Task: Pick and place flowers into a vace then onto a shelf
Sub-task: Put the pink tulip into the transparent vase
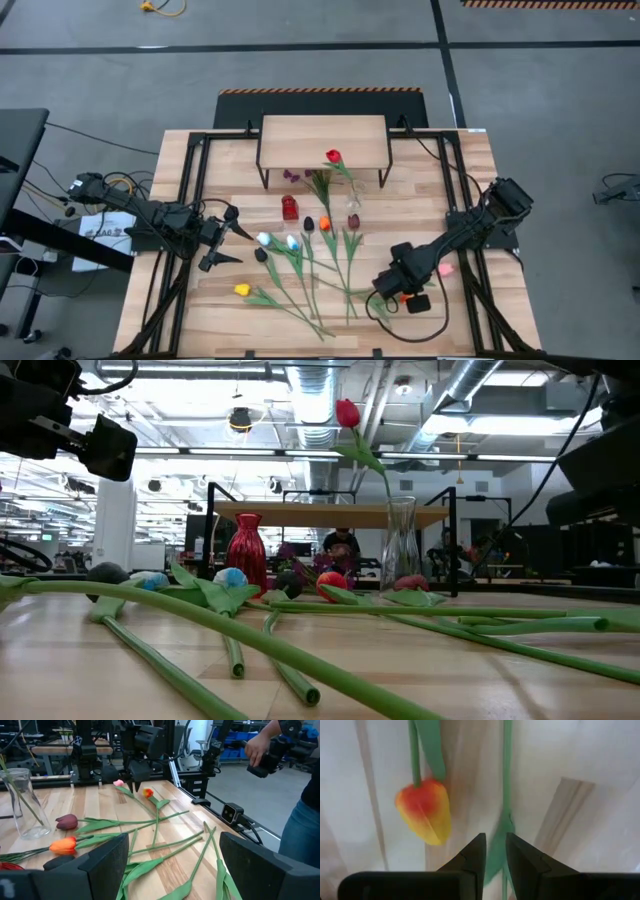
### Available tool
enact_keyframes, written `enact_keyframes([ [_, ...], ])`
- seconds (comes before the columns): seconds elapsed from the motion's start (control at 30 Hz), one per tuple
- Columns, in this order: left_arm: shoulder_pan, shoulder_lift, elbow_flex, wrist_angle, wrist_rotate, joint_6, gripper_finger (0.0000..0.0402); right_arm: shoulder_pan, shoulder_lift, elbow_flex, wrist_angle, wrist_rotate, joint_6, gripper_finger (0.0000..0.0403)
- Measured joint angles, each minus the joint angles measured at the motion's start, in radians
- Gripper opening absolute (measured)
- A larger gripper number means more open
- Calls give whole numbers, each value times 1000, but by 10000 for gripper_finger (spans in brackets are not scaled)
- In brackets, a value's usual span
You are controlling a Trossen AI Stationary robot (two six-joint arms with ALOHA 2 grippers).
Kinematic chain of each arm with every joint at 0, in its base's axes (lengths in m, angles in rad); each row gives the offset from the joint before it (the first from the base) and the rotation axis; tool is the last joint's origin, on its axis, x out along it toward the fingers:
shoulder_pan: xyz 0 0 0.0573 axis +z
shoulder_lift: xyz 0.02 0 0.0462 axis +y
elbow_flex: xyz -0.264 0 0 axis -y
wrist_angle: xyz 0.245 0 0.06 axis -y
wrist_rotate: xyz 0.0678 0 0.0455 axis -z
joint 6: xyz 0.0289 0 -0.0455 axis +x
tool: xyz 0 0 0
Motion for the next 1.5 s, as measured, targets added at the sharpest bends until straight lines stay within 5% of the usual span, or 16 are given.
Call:
enact_keyframes([
  [0.73, 0, 0, 0, 1, 0, -9, 303, 5, -8, -135, 33, -29, 1, 67],
  [1.1, 0, 0, 0, 1, 0, -11, 303, 3, -7, -137, 25, -24, 37, 10],
  [1.5, 0, 0, 0, 2, 0, -86, 303, 3, -106, -119, -167, -12, 79, 1],
])
